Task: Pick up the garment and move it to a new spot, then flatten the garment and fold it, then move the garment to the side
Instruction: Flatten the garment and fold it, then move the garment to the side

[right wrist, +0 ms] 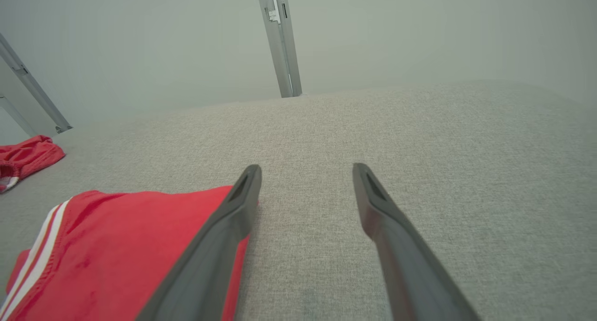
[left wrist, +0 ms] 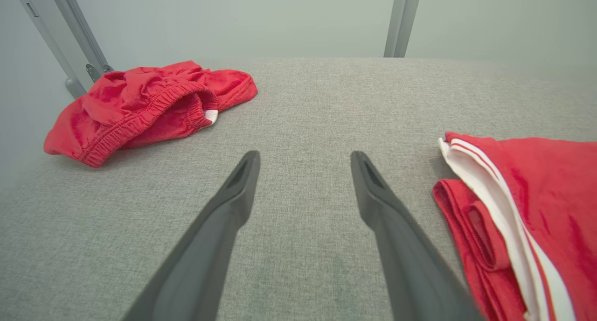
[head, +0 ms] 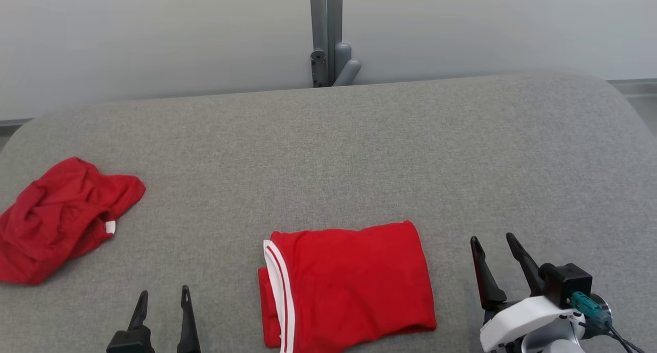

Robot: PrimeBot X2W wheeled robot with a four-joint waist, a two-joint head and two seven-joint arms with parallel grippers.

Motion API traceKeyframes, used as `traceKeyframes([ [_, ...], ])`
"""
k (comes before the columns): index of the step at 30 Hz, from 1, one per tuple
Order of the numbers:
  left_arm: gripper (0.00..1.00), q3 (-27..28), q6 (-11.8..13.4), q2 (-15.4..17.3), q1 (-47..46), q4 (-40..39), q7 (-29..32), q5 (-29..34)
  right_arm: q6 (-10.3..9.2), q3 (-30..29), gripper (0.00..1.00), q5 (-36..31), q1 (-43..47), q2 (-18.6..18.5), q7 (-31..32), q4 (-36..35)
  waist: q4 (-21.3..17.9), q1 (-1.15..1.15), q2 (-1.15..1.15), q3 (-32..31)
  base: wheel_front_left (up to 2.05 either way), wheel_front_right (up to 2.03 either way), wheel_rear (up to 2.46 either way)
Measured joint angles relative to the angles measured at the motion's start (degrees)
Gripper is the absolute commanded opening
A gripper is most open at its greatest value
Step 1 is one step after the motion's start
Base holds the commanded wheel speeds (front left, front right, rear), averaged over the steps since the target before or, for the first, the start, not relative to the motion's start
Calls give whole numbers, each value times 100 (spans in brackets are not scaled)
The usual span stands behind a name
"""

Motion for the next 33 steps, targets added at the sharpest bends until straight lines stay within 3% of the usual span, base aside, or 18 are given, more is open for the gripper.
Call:
traceKeyframes([
  [18,100,0,-221,0,115,-210,0,32,0,-66,100,22,196,60,0,15,-197,0,0,-161,0,0,0],
  [28,100,-288,-383,0,92,-22,0,-187,0,996,100,927,-200,70,-1,1139,135,0,0,-26,0,0,0],
  [33,100,-408,-428,0,-67,-42,0,-191,0,1087,100,922,-747,59,-1,1716,398,0,0,87,0,0,0],
])
